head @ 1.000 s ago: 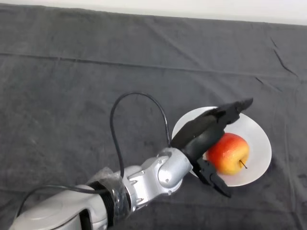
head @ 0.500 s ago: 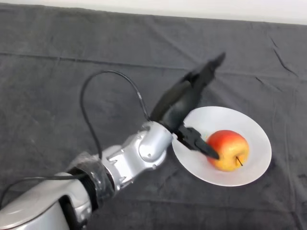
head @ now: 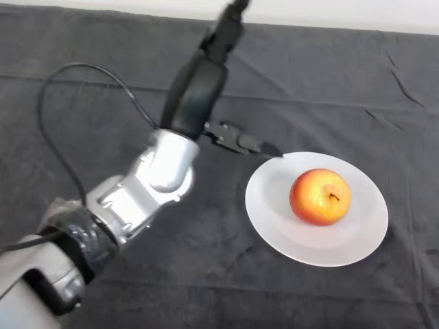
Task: Move the apple to the plate
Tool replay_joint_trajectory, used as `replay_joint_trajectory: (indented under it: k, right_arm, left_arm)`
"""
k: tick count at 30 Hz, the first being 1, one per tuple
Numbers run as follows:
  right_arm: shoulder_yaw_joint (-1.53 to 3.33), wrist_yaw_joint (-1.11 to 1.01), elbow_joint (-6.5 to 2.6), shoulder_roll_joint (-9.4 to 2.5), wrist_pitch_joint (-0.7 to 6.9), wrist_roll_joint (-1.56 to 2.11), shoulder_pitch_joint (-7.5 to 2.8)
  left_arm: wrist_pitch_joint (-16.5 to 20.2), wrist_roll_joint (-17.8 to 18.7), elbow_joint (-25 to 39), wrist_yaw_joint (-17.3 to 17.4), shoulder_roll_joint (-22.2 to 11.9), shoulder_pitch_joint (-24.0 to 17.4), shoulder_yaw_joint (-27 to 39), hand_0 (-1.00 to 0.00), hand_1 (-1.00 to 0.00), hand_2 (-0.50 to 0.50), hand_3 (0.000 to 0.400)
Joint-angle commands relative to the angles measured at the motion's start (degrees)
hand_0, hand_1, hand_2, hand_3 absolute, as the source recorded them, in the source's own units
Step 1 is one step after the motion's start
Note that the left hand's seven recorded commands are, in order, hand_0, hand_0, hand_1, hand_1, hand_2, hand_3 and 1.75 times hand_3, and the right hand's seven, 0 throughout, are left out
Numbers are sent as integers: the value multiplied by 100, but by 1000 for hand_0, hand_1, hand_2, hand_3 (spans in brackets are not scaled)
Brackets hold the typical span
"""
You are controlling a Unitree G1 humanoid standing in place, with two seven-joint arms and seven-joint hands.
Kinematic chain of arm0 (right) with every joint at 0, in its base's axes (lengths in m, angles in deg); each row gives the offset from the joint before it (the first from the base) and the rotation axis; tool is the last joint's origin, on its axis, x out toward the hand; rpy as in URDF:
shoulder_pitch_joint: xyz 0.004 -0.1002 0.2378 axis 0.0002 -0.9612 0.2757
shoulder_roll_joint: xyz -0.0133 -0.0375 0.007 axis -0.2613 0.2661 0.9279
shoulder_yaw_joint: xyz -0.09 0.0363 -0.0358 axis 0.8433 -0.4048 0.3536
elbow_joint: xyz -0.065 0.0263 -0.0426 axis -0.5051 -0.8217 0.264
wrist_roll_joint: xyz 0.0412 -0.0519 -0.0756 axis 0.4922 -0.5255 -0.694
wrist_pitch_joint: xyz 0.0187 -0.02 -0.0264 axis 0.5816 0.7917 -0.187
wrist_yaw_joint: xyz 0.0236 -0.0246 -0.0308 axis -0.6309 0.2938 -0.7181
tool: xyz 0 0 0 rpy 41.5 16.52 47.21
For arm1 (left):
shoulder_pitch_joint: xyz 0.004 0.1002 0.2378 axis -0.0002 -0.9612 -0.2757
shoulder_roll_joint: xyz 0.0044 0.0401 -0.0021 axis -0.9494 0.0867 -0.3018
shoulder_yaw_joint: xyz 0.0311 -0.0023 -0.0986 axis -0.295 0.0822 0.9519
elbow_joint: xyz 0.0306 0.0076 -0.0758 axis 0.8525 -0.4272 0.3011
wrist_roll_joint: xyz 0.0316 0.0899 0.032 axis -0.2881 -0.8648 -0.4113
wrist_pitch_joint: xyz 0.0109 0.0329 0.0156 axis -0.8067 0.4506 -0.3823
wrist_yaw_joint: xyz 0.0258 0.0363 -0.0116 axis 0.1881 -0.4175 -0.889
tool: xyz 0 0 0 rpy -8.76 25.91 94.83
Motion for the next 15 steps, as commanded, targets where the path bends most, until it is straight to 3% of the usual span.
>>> replay_joint_trajectory:
  k: [1, 15]
  right_arm:
    - [-57, 14, -310, -539, 213, 90, -780]
    - [-48, 13, -298, -543, 221, 99, -782]
  left_arm:
    - [-114, -18, 277, -102, -299, -240, 252, 0, 0, 0, 0]
    - [-269, 209, 793, -312, -1172, -1387, 1790, 0, 0, 0, 0]
